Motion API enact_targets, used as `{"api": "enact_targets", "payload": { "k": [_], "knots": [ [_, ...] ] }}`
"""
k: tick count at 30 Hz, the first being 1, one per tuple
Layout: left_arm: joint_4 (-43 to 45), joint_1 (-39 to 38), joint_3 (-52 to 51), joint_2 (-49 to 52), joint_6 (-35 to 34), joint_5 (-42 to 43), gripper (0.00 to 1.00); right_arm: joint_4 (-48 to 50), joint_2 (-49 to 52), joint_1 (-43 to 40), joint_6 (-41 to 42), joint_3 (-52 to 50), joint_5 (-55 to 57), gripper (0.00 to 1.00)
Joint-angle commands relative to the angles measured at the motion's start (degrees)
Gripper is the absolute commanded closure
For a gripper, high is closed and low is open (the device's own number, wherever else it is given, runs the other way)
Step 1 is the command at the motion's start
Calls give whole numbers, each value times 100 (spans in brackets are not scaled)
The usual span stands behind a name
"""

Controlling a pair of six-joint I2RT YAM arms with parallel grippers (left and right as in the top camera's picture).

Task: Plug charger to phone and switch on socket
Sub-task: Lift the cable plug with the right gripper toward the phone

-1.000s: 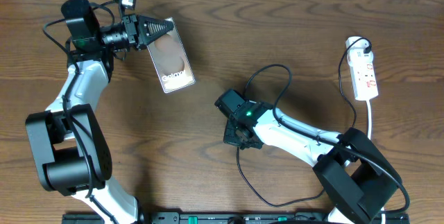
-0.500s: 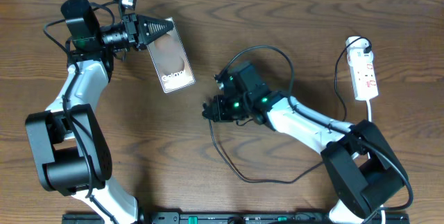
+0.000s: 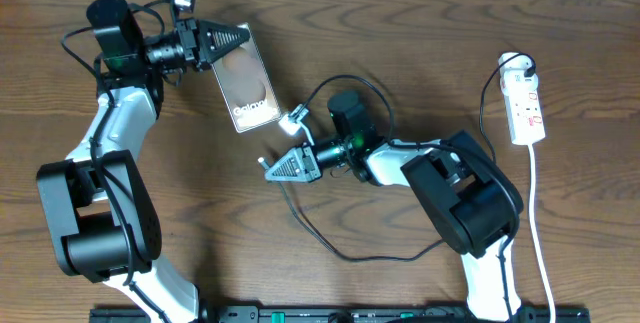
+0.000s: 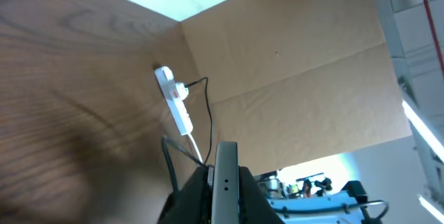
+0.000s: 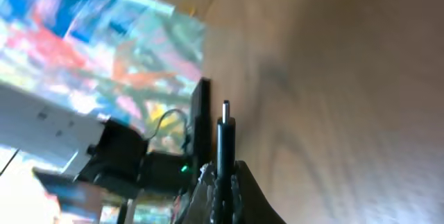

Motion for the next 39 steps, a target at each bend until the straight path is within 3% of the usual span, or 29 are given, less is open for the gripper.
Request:
{"api": "enact_targets", "payload": {
  "k": [1, 8, 17, 25, 39],
  "knots": [
    [282, 79, 63, -116, -234, -339, 93, 271, -24, 66, 337, 42, -463, 99],
    [1239, 494, 63, -116, -1091, -538, 92, 1123, -24, -120, 1128, 42, -330, 99],
    [1375, 590, 63, -116, -1414, -848, 93, 3077, -24, -275, 2789, 42, 313, 99],
    [1432, 573, 63, -116, -1556, -909, 93, 4846, -24, -291, 3499, 44, 667, 99],
    [1432, 262, 63, -116, -1591, -706, 93, 4992, -24, -326, 3576, 44, 820, 99]
  ]
}}
